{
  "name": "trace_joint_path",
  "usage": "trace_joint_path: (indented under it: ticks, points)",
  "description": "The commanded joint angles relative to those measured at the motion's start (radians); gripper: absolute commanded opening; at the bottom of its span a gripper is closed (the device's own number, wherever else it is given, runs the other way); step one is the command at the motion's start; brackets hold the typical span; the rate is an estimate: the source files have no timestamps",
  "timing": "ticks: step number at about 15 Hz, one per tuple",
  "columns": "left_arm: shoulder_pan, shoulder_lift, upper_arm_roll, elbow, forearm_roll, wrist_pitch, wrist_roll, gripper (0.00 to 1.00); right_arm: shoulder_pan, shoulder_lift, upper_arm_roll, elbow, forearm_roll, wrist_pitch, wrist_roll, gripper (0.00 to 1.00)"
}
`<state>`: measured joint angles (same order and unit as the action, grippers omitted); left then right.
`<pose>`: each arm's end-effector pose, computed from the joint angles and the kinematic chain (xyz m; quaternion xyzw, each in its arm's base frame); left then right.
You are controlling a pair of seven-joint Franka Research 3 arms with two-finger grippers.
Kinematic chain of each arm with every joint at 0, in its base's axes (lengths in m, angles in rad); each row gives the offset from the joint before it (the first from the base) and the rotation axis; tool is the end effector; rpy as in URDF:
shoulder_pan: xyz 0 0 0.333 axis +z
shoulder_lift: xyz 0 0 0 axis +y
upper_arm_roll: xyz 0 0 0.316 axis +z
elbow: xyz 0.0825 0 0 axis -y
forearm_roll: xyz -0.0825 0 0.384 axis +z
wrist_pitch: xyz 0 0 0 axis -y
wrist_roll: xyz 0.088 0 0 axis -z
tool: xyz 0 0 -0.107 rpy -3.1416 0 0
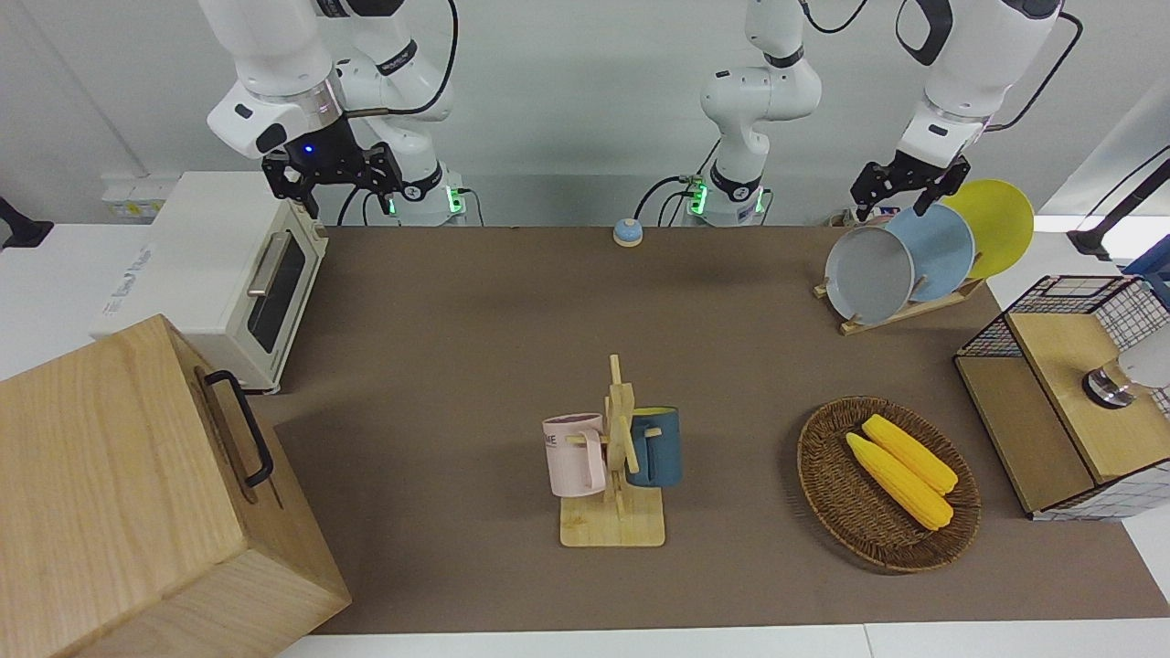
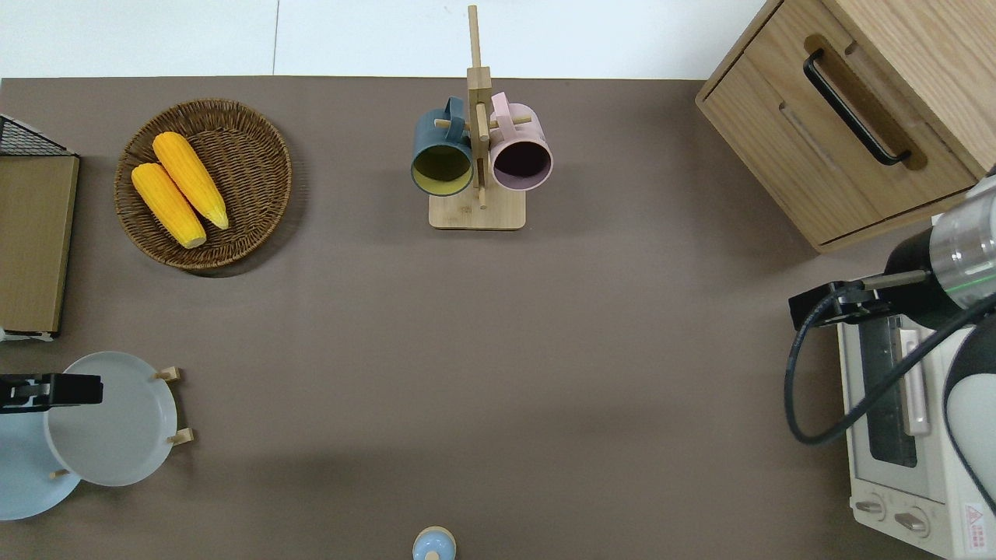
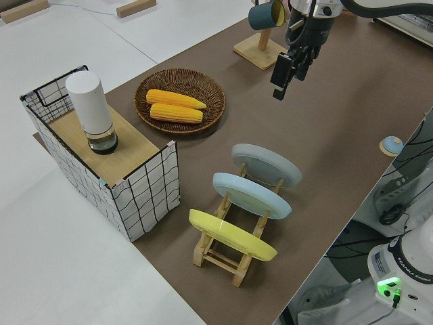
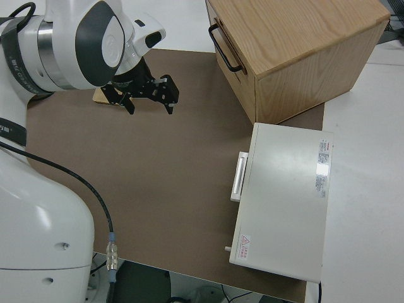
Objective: Pick gray plate from low plate rack and place it on table with left arm
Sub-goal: 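Move the left gripper down to the gray plate's rim in the rack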
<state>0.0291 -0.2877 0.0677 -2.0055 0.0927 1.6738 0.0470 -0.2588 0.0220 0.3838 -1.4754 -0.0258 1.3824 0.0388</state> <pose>0.4615 0.0572 0.5739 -0.9989 -0.0175 0.0247 0.0347 0.5375 0.0618 0.6420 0.9975 0.0415 -0.0558 0.0133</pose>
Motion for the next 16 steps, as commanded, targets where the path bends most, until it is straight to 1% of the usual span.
trace_joint_path:
  ticks: [1,3,4,6,9,14,16]
  points:
    - [0.061,-0.045,0.001,-0.11,0.03,0.108,0.011,0.99,-0.023,-0.002,0.021,0.006,-0.006,-0.011,0.012,0.983]
    - [0.071,-0.047,0.0,-0.137,0.077,0.135,0.011,0.99,-0.023,-0.002,0.02,0.007,-0.005,-0.011,0.012,0.983]
    - [0.074,-0.048,0.001,-0.153,0.085,0.154,0.011,0.99,-0.023,-0.002,0.021,0.007,-0.006,-0.011,0.012,0.983]
    - [0.11,-0.054,0.001,-0.194,0.088,0.207,0.011,0.99,-0.023,-0.002,0.021,0.007,-0.005,-0.011,0.012,0.983]
    - [0.14,-0.057,0.0,-0.254,0.094,0.277,0.011,0.99,-0.023,-0.002,0.021,0.007,-0.006,-0.013,0.012,0.983]
    - [0.16,-0.059,0.0,-0.352,0.125,0.383,0.011,0.99,-0.023,-0.002,0.021,0.007,-0.005,-0.011,0.012,0.983]
    - [0.161,-0.059,0.001,-0.377,0.127,0.397,0.013,0.99,-0.023,-0.002,0.021,0.007,-0.006,-0.011,0.012,0.983]
